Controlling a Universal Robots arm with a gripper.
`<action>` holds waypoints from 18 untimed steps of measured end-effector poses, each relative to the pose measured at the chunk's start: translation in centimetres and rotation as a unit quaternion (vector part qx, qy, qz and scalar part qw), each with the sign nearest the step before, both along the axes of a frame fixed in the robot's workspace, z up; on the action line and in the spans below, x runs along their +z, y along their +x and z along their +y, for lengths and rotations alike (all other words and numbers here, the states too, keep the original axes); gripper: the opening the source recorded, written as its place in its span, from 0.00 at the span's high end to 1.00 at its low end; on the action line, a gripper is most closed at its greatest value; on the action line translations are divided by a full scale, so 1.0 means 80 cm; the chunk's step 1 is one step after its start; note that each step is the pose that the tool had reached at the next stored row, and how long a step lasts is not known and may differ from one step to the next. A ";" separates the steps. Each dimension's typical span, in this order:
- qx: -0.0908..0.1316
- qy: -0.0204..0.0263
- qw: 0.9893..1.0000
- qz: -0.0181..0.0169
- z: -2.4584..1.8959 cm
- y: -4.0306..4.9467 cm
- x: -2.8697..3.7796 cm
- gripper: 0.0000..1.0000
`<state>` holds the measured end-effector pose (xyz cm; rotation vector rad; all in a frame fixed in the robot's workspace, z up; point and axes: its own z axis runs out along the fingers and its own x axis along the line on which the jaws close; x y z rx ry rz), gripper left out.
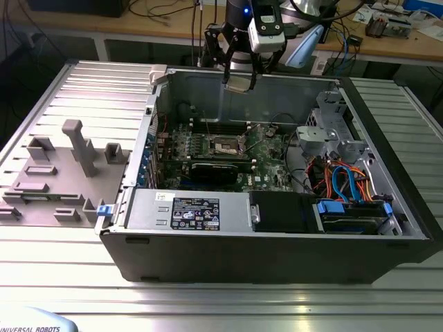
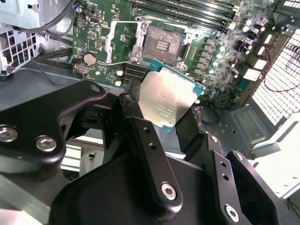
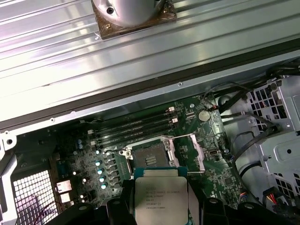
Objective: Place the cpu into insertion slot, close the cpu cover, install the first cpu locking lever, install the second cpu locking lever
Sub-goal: 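Place the cpu into insertion slot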
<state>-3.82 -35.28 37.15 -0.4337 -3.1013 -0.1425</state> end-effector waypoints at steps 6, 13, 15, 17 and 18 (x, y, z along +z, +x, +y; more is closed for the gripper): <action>-0.001 0.000 1.000 0.000 0.0000 0.000 0.0000 0.46; -0.007 0.000 1.000 0.000 0.0000 0.000 -0.0002 0.46; -0.020 0.000 1.000 0.000 0.0000 0.000 -0.0004 0.46; -0.036 0.000 0.999 0.000 0.0000 0.000 -0.0006 0.46; -0.044 0.000 0.999 0.000 0.0000 0.000 -0.0007 0.46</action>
